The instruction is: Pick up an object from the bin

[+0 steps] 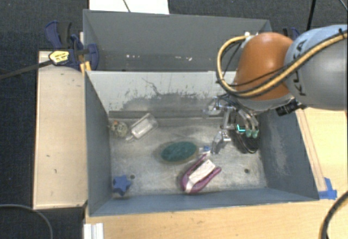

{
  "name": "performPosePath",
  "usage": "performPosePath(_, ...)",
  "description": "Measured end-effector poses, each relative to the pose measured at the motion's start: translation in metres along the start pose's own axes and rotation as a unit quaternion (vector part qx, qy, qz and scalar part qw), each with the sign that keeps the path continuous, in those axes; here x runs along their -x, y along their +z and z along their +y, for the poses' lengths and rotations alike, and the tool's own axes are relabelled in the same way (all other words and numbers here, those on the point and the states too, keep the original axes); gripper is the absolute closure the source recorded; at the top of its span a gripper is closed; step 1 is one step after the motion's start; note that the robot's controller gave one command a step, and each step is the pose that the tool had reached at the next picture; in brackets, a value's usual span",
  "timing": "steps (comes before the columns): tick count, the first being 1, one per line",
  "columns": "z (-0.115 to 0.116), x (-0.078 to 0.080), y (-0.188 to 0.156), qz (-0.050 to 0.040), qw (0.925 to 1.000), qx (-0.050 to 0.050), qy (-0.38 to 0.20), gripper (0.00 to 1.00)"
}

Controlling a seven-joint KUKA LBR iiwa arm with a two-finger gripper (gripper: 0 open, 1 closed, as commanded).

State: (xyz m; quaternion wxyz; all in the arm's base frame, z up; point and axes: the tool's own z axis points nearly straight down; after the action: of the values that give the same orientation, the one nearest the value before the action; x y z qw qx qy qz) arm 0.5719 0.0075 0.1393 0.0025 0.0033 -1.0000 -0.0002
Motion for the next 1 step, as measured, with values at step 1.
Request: performPosePath(1, 0.0857, -0.0122, 0.0674, -0.0056, 0.9983, 0.0, -0.059, 0.0)
